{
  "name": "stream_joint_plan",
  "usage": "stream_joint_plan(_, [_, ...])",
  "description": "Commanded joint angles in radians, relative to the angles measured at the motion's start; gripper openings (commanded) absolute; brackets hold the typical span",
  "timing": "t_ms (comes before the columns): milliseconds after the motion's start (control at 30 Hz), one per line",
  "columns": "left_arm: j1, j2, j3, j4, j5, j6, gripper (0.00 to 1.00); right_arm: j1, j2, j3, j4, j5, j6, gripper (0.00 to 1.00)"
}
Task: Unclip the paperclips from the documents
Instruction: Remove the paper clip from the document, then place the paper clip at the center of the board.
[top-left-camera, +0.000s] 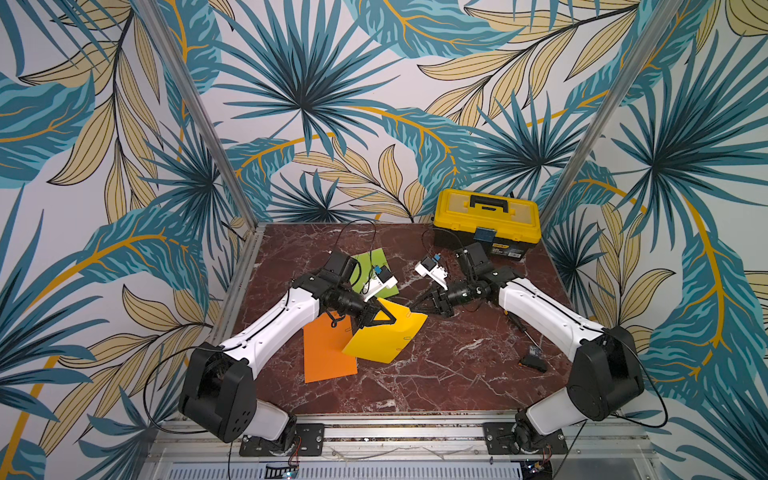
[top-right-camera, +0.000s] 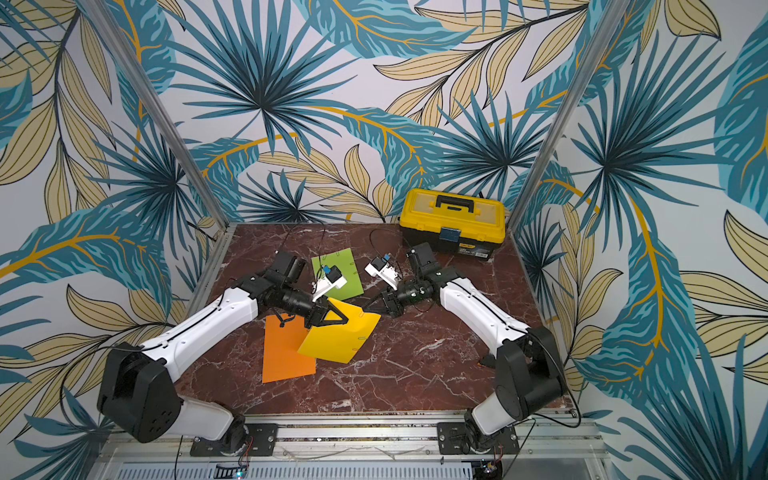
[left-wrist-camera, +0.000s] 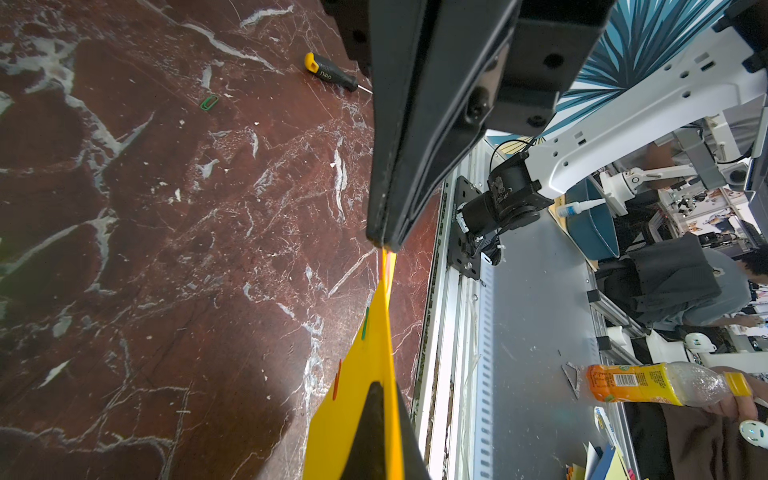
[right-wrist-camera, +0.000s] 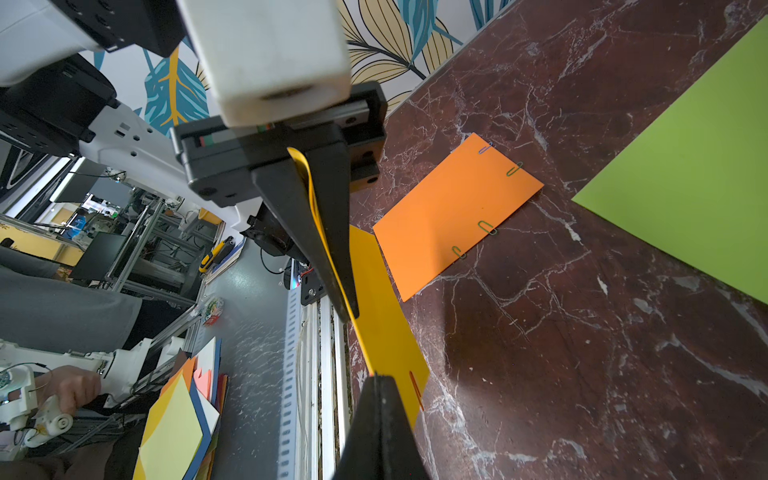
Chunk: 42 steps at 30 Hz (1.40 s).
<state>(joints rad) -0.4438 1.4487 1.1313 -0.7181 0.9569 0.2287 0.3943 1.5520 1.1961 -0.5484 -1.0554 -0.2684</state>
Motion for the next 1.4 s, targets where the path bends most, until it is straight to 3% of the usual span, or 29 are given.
stream_joint_plan(0, [0.002,0.01,0.004,-0.101,-0.029,0.014,0.0,-0.036,-0.036,-0.01,0.037,0.013,0.005,0.05])
stream_joint_plan(533, [0.002,0.006,0.02,-0.102,-0.036,0.012,0.0,-0.047,-0.032,-0.02,0.085,0.061,0.054,0.05])
stream_joint_plan(800, [0.007,0.003,0.07,-0.102,-0.047,-0.006,0.0,-0.134,-0.037,-0.116,0.27,0.239,0.271,0.06])
stream_joint_plan(1133, [0.008,0.027,0.125,-0.101,-0.054,-0.012,0.0,-0.297,0.074,-0.163,0.32,0.561,0.558,0.05])
stream_joint_plan(1367, [0.008,0.025,0.121,-0.101,-0.051,-0.017,0.0,-0.368,0.155,-0.203,0.443,0.636,0.725,0.05])
